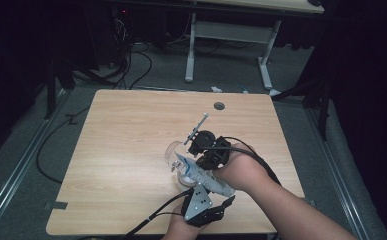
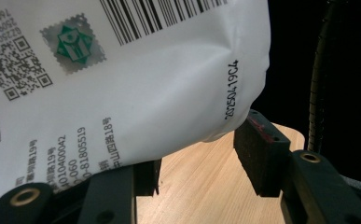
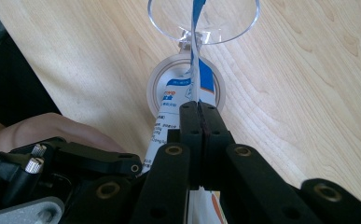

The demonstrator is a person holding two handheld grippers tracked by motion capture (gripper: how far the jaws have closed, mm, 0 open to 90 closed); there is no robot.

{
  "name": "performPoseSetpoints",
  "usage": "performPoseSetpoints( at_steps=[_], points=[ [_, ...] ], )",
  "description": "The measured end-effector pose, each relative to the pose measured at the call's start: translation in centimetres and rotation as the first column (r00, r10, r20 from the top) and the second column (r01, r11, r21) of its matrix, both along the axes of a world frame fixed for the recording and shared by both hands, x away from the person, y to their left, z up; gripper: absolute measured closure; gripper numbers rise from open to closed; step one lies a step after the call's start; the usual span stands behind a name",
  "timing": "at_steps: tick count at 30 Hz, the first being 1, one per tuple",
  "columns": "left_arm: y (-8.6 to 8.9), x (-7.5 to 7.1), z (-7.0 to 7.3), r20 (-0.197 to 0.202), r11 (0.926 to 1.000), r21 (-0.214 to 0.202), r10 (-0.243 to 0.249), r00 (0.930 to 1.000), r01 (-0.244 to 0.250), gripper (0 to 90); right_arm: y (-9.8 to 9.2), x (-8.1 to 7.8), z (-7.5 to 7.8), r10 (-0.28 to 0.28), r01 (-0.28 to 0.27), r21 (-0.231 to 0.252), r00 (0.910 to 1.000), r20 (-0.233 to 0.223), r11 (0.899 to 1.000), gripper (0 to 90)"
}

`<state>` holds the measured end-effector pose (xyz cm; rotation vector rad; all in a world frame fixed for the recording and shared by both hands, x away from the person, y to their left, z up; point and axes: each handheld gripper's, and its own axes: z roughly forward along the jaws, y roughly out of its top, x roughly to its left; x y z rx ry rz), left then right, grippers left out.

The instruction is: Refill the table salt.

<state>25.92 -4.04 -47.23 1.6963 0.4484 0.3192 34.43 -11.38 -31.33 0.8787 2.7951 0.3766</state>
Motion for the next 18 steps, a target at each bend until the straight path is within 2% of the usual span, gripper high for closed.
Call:
performPoseSetpoints(
  at_steps=[18],
  points=[
    [0.22,-0.02,-0.4,0.005,0.9999,0.01,-0.003,1.0,0.003,54.0,-0.27,-0.09,-0.15,0.001,-0.001,0.01,1.0,-0.004,1.0,90.0]
  ],
)
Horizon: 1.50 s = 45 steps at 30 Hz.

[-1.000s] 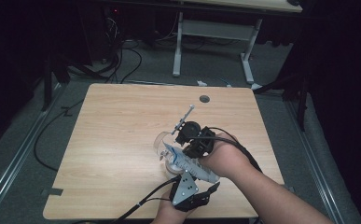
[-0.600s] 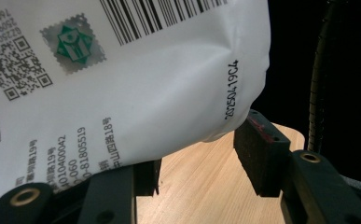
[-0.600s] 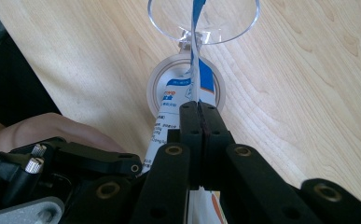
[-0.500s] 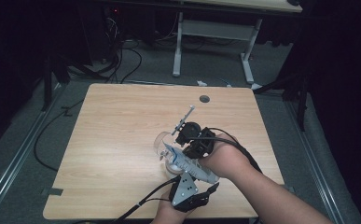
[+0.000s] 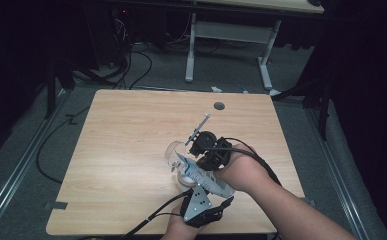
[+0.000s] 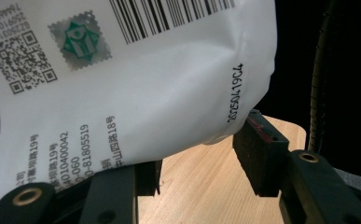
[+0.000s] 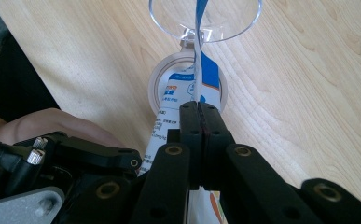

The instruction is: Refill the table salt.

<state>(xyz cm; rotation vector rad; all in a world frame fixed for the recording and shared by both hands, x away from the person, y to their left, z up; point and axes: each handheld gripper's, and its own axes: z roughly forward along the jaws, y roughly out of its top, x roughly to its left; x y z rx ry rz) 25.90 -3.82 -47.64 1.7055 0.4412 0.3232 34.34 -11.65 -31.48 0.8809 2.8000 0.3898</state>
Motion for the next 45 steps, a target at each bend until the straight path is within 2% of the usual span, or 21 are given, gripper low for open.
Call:
performPoseSetpoints(
  at_steps=[27,45],
  points=[
    [0.4,-0.1,-0.9,0.005,0.9998,0.021,0.002,1.0,-0.002,57.1,0.0,-0.2,-0.4,0.005,-0.005,-0.002,1.0,-0.003,1.0,90.0],
    [0.5,-0.5,-1.6,0.015,0.9985,0.054,-0.015,0.9998,0.014,57.4,-0.8,-0.8,-0.6,-0.004,0.004,-0.002,0.9999,-0.013,1.0,90.0]
  ],
)
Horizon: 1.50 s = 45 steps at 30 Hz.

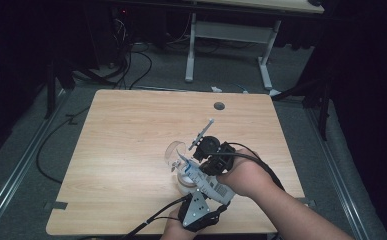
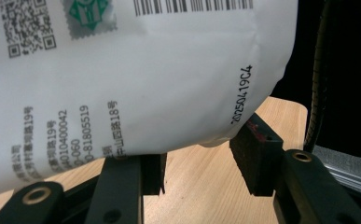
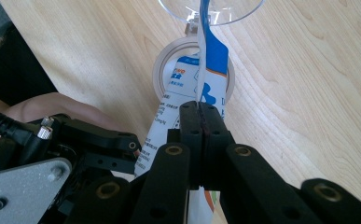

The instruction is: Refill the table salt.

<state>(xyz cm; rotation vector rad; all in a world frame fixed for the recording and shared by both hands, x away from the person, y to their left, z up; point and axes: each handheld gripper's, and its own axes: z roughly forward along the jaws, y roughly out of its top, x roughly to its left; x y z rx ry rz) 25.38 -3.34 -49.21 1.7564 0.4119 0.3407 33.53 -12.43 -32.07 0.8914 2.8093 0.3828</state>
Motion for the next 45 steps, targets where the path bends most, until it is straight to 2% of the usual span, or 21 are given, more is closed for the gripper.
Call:
performPoseSetpoints(
  at_steps=[20,45],
  points=[
    [0.6,0.2,-0.9,-0.005,0.9994,0.035,0.002,1.0,-0.002,57.8,-0.4,-0.2,-0.1,-0.009,0.009,0.005,0.9999,-0.009,1.0,90.0],
    [1.3,0.7,-2.0,-0.032,0.9985,0.051,0.021,0.9993,-0.019,58.6,-0.6,-0.4,-0.1,-0.011,0.011,-0.005,0.9999,-0.012,1.0,89.9]
  ],
)
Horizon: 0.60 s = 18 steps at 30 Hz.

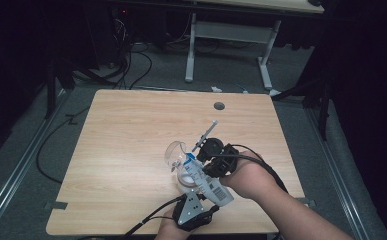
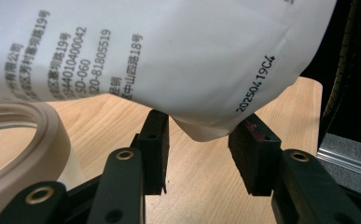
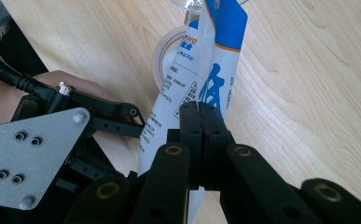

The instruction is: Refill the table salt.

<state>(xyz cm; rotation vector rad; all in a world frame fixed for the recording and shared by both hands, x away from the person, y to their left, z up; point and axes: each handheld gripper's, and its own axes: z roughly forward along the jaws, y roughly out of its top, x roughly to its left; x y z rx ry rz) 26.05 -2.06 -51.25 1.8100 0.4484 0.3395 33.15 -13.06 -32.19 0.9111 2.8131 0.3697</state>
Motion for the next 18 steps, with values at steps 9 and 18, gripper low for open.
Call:
performPoseSetpoints(
  at_steps=[9,18],
  points=[
    [0.12,0.25,-0.48,-0.013,0.9999,0.01,0.007,0.9999,-0.007,59.3,-0.09,-0.05,-0.19,-0.003,0.003,0.007,1.0,-0.005,1.0,89.9],
    [0.18,0.54,-0.9,-0.024,0.9997,0.02,0.017,0.9996,-0.017,59.4,-0.35,-0.16,-0.39,-0.009,0.009,0.008,0.9999,-0.007,1.0,89.9]
  ],
)
